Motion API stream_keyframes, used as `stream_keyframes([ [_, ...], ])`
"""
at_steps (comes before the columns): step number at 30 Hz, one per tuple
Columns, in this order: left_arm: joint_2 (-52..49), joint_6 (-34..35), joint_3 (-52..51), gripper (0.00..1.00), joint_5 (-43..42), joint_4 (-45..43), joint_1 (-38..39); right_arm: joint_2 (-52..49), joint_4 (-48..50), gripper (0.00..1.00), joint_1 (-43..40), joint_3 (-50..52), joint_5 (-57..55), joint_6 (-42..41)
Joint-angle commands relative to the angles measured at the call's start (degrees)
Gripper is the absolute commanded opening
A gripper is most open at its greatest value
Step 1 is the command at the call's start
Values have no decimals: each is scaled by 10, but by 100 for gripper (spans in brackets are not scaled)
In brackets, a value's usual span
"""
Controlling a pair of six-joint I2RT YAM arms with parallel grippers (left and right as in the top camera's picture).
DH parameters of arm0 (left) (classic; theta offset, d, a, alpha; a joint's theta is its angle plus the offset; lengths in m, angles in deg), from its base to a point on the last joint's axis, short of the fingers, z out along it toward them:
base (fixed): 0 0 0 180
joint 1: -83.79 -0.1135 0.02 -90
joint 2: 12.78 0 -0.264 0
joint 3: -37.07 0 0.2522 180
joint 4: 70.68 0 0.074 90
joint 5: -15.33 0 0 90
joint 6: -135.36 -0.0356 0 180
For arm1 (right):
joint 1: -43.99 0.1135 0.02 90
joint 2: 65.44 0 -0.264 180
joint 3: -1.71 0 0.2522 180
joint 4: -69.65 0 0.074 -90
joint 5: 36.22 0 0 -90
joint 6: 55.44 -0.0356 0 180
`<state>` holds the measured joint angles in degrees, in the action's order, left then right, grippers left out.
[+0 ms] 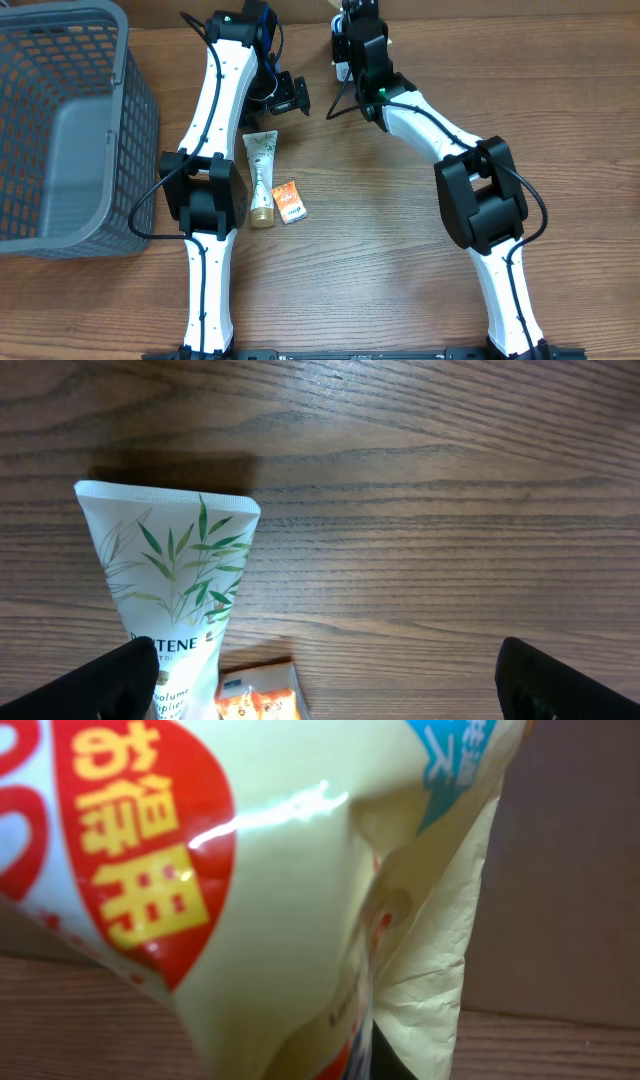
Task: Scan the item barcode
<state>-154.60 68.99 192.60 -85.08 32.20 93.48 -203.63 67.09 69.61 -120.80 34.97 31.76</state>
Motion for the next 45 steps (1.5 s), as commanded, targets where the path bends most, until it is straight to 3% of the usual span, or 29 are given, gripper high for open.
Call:
stream_keyframes([
  [1,-6,4,-3,100,5,-1,-3,16,31,4,-3,-15,-43,-2],
  [13,-6,4,-3,100,5,-1,-3,35,39,4,-3,-16,-107,12],
  [17,-6,4,-3,100,5,-1,-3,82,-28,4,-19,-16,-118,-2],
  [20,-6,4,-3,100,5,-1,-3,126,-110,4,-49,-16,-133,-65],
  [26,-6,4,-3,100,5,-1,-3,217,-360,4,-161,-16,-130,-232],
  [28,-6,4,-3,100,5,-1,-3,235,-469,4,-233,-16,-104,-283],
  [31,-6,4,-3,100,5,-1,-3,236,-558,4,-311,-16,-76,-291],
  [37,-6,4,-3,100,5,-1,-3,228,-678,4,-463,-14,-70,-362],
  [45,-6,4,-3,100,5,-1,-3,228,-721,4,-619,28,0,-461],
])
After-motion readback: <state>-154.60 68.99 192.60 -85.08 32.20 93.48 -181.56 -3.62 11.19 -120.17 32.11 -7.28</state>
